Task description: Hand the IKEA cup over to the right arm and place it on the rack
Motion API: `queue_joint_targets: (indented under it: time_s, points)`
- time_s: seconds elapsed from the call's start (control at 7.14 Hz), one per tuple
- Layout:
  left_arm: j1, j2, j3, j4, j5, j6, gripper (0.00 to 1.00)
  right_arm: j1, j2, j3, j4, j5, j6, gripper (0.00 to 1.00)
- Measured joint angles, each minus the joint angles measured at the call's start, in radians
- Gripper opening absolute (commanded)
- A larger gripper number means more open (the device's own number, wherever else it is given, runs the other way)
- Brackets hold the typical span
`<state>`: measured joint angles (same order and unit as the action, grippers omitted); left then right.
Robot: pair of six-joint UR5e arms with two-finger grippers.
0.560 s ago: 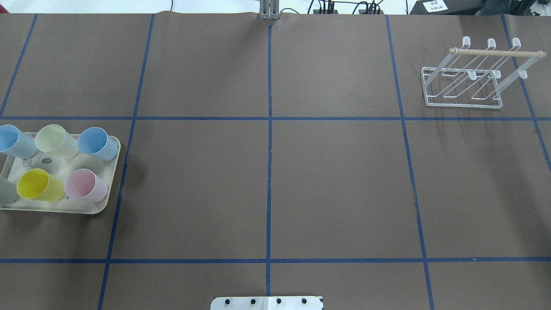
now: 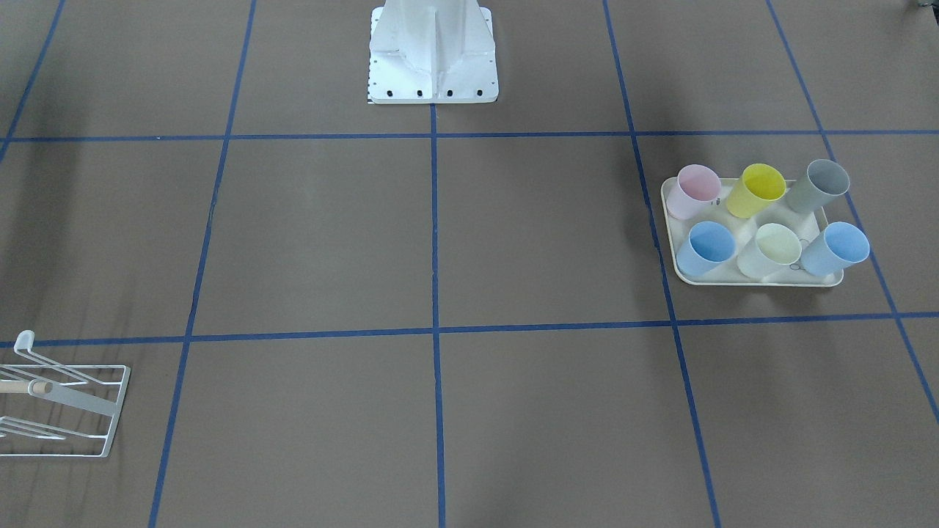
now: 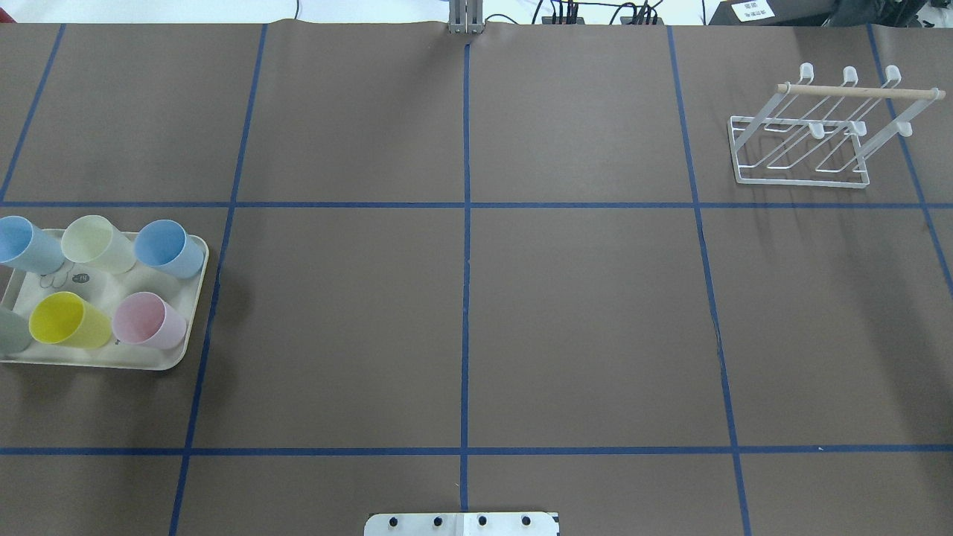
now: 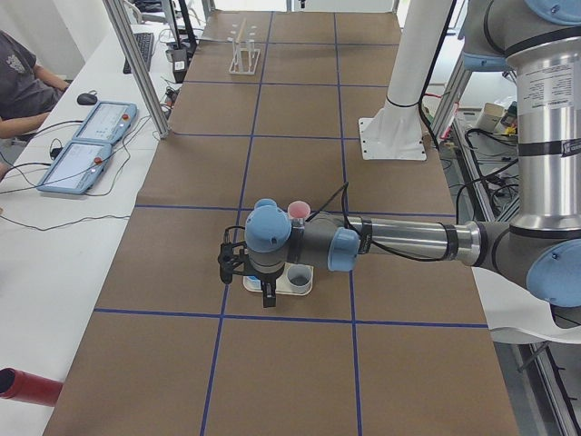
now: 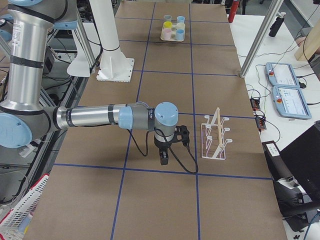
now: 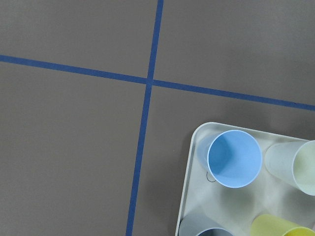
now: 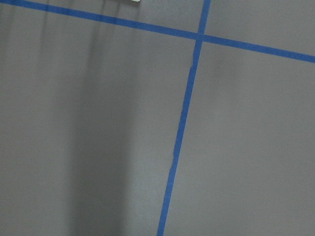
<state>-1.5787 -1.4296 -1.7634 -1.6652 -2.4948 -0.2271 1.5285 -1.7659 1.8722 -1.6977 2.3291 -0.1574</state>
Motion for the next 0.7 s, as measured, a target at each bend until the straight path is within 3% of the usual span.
queue_joint_targets:
  time_s: [0.42, 0.7]
  points:
    - [0.008, 0.007, -0.004, -0.006, -0.004, 0.005, 1.00, -0.001, 0.002, -0.021, 0.011, 0.010, -0.004, 1.00]
    - [0.114, 0.008, 0.001, -0.032, 0.000, 0.002, 1.00, -0.001, 0.002, -0.029, 0.029, 0.062, -0.004, 0.99]
